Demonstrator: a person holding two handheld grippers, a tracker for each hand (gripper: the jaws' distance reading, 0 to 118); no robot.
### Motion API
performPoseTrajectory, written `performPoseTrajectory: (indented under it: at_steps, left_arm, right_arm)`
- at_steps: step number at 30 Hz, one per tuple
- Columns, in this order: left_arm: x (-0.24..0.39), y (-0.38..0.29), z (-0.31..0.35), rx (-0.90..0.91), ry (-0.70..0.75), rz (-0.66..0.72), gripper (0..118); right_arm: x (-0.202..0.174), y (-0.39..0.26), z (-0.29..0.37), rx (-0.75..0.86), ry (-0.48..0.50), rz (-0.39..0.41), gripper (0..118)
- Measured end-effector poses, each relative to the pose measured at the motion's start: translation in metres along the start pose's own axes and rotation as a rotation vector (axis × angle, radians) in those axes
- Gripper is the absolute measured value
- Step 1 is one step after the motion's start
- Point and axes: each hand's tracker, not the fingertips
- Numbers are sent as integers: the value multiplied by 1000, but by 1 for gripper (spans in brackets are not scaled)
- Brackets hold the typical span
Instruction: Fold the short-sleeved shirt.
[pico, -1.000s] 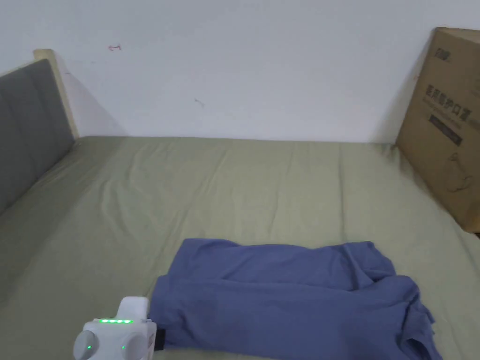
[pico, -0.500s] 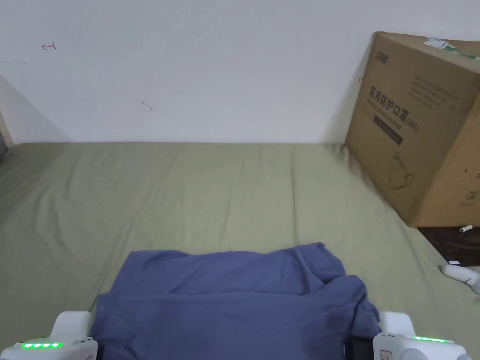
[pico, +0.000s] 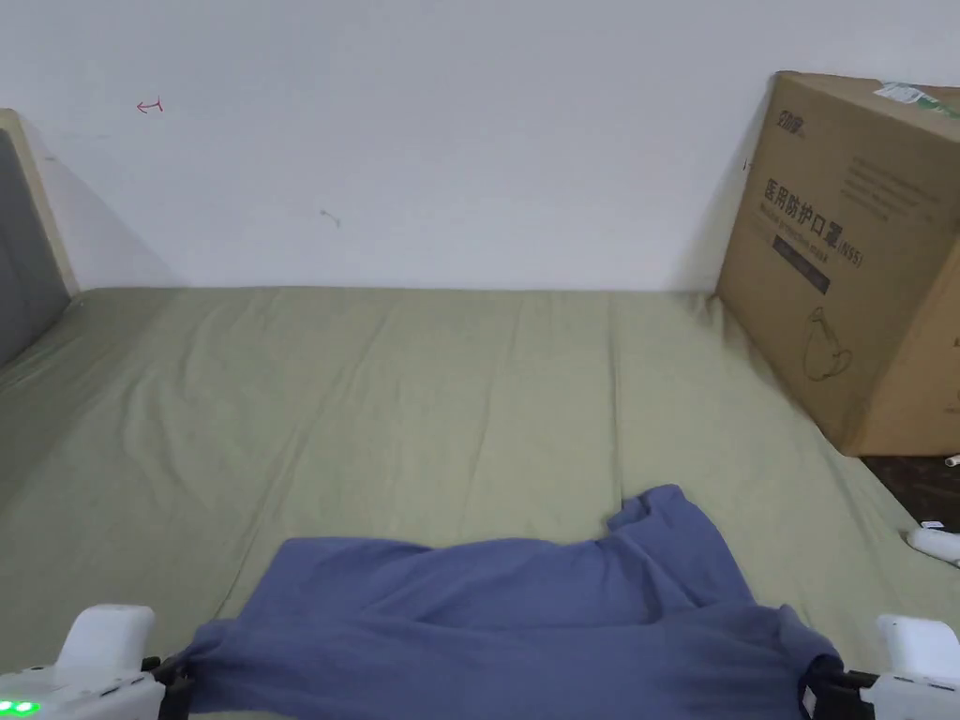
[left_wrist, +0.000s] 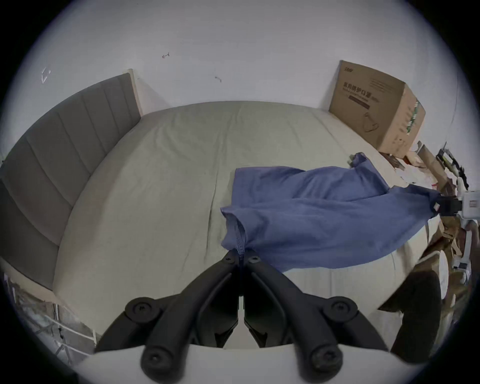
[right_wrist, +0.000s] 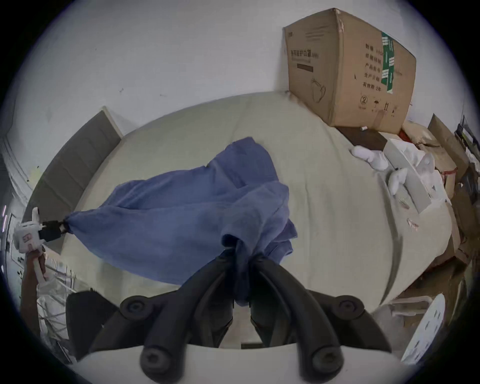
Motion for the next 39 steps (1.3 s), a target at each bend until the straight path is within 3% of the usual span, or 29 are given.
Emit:
performPoseTrajectory:
  at_steps: [4, 7, 9, 10, 11, 12, 13, 14, 18, 20, 21, 22, 23, 25, 33, 34, 35, 36, 37, 39]
  left_arm:
    - [-1, -45, 11, -66, -3, 22, 1]
    - [-6, -79, 2, -131, -33, 121, 1]
    - [-5, -88, 1, -111, -19, 103, 1]
    - [-3, -88, 4, -89, -7, 90, 8]
    - [0, -85, 10, -59, 11, 61, 28]
    - [-4, -82, 12, -35, 61, 32, 64]
    - [-3, -78, 17, -7, 93, 1, 105]
    - [-1, -73, 23, 38, 85, -19, 113]
    - [19, -44, 35, 186, 90, -42, 108]
    - [31, -33, 28, 220, 103, -66, 98]
    - [35, -26, 23, 214, 100, -70, 78]
    - [36, -21, 17, 213, 92, -67, 33]
    - [37, -16, 10, 198, 78, -60, 0]
    - [44, -8, -7, 142, 76, -58, 1]
    - [26, 36, -91, 33, 78, -36, 3]
    - [23, 43, -103, 7, 81, -36, 38]
    - [19, 52, -120, -37, 103, -44, 82]
    - [21, 60, -137, -61, 118, -57, 112]
    - [20, 65, -148, -41, 117, -58, 117]
    - [18, 79, -176, -66, 173, -63, 107]
  right_arm:
    - [4, -36, -2, -92, -24, -9, 9]
    - [10, -71, -28, -141, -30, -59, 9]
    - [13, -77, -32, -136, -19, -79, 9]
    - [12, -77, -29, -113, -15, -83, 21]
    - [7, -71, -15, -67, -25, -74, 48]
    - [2, -66, -5, -40, -38, -52, 85]
    - [-3, -61, 4, -20, -18, -35, 113]
    - [-10, -57, 15, 11, 6, -22, 116]
    - [-40, -40, 36, 259, -3, 83, 116]
    - [-68, -29, 52, 374, -19, 119, 111]
    - [-75, -25, 51, 370, 15, 131, 95]
    - [-81, -21, 48, 367, 46, 121, 44]
    - [-88, -17, 50, 365, 47, 110, 8]
    - [-99, -14, 42, 367, 17, 124, 5]
    - [-99, -2, 11, 324, 46, 148, 5]
    - [-97, 0, 6, 316, 40, 149, 5]
    - [-88, 2, -2, 304, 34, 146, 5]
    - [-84, 5, -8, 293, 24, 143, 5]
    - [-80, 8, -14, 283, 17, 141, 5]
    - [-70, 16, -24, 253, -15, 136, 5]
